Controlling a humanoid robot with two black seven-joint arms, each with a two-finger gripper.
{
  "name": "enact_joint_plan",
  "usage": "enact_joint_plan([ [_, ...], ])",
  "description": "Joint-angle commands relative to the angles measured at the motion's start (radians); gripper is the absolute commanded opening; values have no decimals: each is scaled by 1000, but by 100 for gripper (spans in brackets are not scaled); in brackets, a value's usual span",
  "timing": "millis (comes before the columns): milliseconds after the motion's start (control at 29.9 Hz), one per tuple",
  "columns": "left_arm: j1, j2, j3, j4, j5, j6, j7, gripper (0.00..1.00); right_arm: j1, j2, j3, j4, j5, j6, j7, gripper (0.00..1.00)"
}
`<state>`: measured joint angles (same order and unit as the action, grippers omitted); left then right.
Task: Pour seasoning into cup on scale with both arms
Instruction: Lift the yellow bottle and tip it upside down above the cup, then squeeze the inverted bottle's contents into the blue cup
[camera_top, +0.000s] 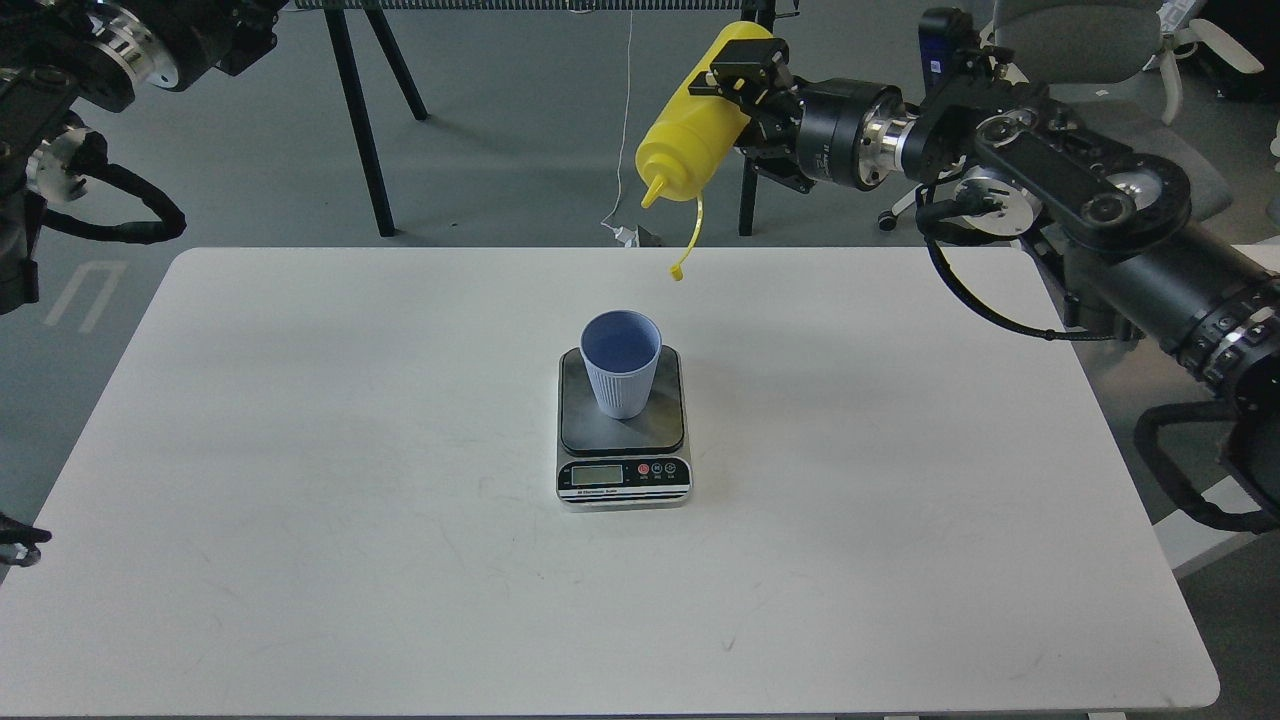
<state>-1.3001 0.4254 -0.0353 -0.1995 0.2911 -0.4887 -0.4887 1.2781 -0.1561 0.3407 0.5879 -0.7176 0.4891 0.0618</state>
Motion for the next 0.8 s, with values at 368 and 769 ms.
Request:
enact_joint_plan([
  [368,2,4,-17,0,-3,0,0,99,72,110,-184,-57,-100,-156,3,28],
  [769,2,-1,-18,0,-3,0,0,100,84,144,-312,-94,-108,-231,4,28],
])
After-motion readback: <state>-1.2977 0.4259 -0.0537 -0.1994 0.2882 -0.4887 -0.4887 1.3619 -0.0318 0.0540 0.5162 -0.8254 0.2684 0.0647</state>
